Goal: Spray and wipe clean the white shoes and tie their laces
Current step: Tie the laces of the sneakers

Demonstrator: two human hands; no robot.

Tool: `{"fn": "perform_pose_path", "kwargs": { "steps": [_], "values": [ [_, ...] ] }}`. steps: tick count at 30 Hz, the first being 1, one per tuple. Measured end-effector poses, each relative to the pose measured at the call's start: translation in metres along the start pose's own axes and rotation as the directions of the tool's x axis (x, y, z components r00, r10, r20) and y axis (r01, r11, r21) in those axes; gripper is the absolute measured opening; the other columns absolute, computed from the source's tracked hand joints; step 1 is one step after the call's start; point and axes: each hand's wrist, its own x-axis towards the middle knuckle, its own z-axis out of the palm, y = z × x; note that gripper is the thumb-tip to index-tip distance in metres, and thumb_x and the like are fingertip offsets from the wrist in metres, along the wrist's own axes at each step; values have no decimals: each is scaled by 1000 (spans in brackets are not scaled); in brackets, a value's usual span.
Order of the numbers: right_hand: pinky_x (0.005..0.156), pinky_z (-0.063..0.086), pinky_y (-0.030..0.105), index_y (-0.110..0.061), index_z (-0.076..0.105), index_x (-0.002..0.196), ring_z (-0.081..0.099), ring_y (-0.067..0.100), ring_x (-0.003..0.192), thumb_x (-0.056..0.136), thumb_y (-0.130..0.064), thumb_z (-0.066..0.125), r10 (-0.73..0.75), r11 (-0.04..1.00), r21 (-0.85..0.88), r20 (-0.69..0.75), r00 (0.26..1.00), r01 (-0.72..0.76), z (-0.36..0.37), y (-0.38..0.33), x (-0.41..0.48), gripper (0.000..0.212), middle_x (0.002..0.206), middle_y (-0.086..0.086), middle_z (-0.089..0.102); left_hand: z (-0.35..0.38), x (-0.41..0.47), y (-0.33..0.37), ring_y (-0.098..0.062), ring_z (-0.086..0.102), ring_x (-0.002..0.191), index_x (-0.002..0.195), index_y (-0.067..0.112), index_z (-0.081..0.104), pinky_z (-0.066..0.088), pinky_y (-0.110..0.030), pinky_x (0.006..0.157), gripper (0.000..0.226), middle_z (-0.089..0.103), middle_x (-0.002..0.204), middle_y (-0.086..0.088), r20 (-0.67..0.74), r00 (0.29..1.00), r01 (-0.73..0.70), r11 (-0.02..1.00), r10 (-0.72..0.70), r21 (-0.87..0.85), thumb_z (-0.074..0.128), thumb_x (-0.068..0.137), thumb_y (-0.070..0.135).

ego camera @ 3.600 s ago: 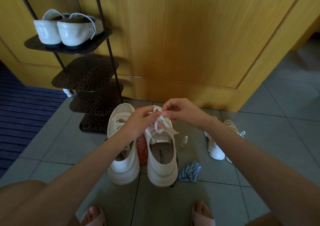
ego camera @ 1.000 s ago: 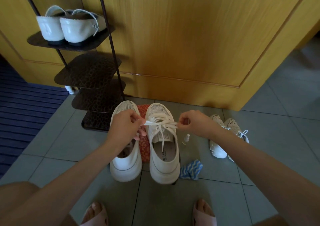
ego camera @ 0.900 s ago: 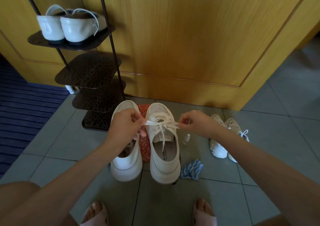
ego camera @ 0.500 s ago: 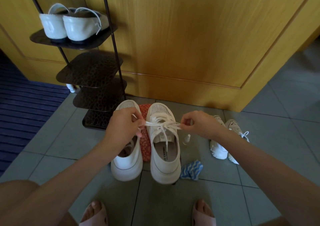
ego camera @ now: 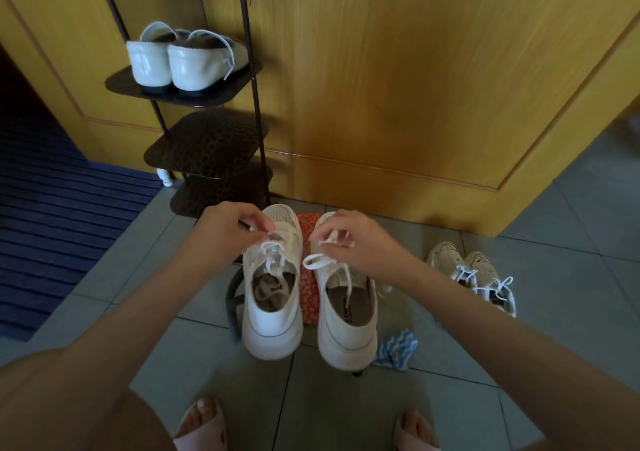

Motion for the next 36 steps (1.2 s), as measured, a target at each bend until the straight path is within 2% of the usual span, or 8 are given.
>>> {"fn": "perform_pose_path", "kwargs": {
  "steps": [3,8,12,19,24,29,32,36],
  "values": [
    [78,48,25,-21,71,97,53,6,87,86,-13,65,-43,999,8,90,995,42,15,-6,8,14,95,-2,61,-8,-4,-11,-14,66,78,71,26,67,53,-28,77,23,68,77,7,96,995,-44,997,37,69,72,77,5],
    [89,37,32,-29,71,98,41,15,101,86,-27,64,-144,950,-258,126,982,173,32,-16,18,14,100,-2,55,-3,-9,-24,-1,62,73,81,29,66,55,-27,74,19,67,80,9,198,976,-104,991,86,83,80,71,21],
    [86,37,34,-26,71,99,38,21,101,87,-29,61,-205,858,-443,170,964,261,43,-22,22,16,104,2,50,8,-12,-26,-3,60,76,85,28,63,54,-34,75,17,57,89,12,198,965,-205,964,171,169,76,74,25],
    [74,36,30,-26,70,95,38,17,96,85,-25,64,-230,840,-467,151,961,275,48,-15,25,12,102,1,50,14,-13,-27,-3,59,79,88,31,62,51,-36,74,14,50,95,14,164,962,-256,927,217,275,70,78,27],
    [73,33,27,-23,66,84,41,13,94,85,-29,65,-219,900,-367,91,972,237,53,-9,25,7,100,-1,50,16,-13,-32,-1,60,78,90,32,60,53,-35,70,17,48,97,15,128,961,-271,920,243,283,70,78,25],
    [70,43,28,-15,57,91,51,20,80,88,-17,60,-1,991,133,17,1000,-1,46,-12,18,5,91,3,50,21,-16,-34,-3,58,80,91,32,62,53,-31,66,18,49,102,15,72,945,-327,909,320,257,71,79,23],
    [61,41,24,-14,58,93,52,24,72,89,-17,60,40,979,201,5,999,-40,43,-12,14,5,89,14,56,24,-16,-34,-5,54,80,90,33,66,51,-27,63,18,49,106,12,99,928,-372,889,359,268,71,79,19],
    [57,41,25,-16,59,90,50,10,60,85,-14,61,28,967,251,31,999,-35,42,-12,13,6,83,11,60,25,-14,-34,-2,51,78,81,33,66,47,-24,61,9,49,105,13,101,917,-398,866,386,302,72,78,26]
  ]
}}
